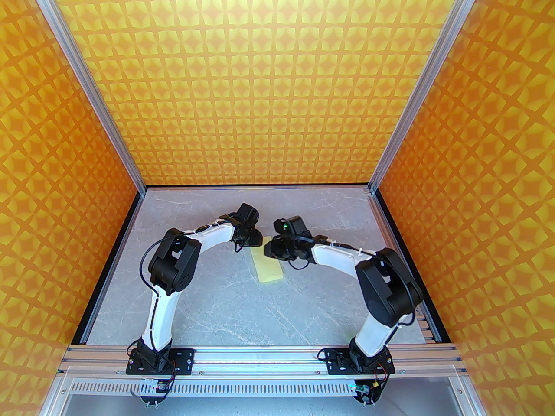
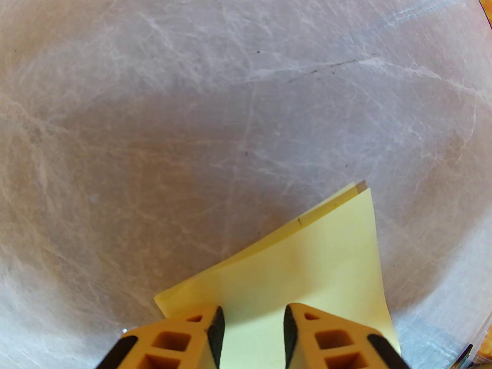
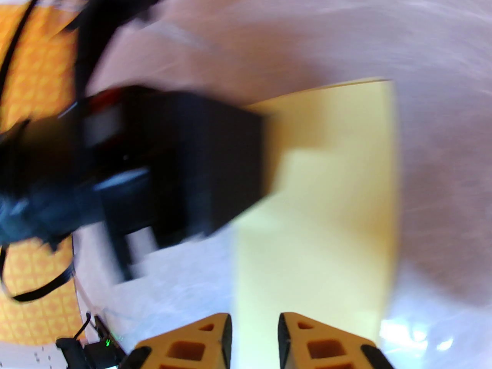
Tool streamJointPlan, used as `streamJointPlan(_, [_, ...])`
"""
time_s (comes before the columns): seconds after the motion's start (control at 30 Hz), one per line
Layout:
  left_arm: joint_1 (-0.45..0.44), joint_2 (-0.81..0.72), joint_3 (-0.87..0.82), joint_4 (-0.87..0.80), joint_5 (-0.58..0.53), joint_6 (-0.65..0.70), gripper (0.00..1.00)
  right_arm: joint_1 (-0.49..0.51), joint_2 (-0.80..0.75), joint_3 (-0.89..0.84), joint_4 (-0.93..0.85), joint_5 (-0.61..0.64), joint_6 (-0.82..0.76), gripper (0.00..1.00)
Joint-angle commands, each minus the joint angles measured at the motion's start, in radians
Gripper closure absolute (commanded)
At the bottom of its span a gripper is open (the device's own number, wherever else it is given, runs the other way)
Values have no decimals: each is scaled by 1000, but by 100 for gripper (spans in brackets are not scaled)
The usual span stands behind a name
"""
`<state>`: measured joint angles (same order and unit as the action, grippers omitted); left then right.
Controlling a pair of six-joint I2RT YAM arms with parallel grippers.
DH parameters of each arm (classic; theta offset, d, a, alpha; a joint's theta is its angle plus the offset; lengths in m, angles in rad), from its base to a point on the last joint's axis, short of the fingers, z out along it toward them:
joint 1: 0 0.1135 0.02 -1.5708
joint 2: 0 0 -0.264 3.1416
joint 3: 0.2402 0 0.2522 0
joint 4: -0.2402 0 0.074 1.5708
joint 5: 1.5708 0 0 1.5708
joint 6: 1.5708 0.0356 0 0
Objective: Fold a paper plane with a square sheet of paper (fold left side to right side)
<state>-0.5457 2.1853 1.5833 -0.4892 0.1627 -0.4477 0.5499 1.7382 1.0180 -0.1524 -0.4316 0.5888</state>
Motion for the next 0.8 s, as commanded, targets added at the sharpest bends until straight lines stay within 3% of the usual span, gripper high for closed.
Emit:
streamJointPlan(0.0, [9,23,-40,-15,-35,-14,67,50,38,9,13,-44,34,76])
streamJointPlan(0.57, [9,25,-42,0,-30,-17,67,97,116,-1,37,-100,42,78])
streamJointPlan(0.77, [9,23,-78,18,-28,-15,70,97,135,-36,47,-84,48,84])
